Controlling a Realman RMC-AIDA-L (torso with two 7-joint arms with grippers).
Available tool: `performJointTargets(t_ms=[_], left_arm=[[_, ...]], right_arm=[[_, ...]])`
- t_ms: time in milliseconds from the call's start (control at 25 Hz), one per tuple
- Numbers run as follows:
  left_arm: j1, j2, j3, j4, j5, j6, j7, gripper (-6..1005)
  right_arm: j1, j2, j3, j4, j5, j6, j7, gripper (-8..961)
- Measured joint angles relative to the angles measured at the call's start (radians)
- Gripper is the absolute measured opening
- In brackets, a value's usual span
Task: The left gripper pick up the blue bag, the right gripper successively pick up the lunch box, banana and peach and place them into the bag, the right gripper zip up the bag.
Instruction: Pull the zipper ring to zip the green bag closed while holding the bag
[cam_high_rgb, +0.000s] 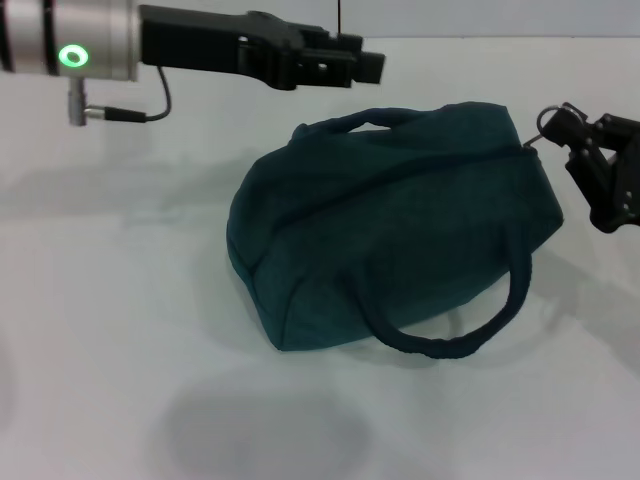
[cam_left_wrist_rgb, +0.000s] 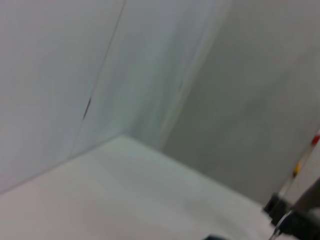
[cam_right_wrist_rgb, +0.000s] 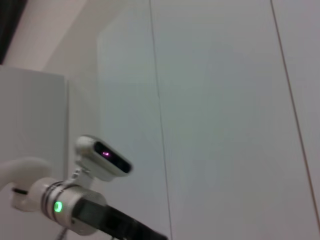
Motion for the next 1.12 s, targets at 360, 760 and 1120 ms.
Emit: performJointTargets(t_ms=[360, 760, 1120], left_arm=[[-0.096, 0.008, 0.113, 0.001, 0.164, -0.002, -0.153, 506], [-0.117, 0.002, 0.139, 0.041, 0.234, -0.027, -0.229, 504], [-0.194, 0.023, 0.212, 0.012, 0.262, -0.018, -0.313, 509]], right_arm=[[0.015, 0.002, -0.004, 0.013, 0.001, 0.011, 0.009, 22], [0.010, 0.001, -0.004, 0.013, -0.002, 0.008, 0.010, 23], [0.006, 0.002, -0.004, 0.017, 0.000, 0.003, 0.010, 23]])
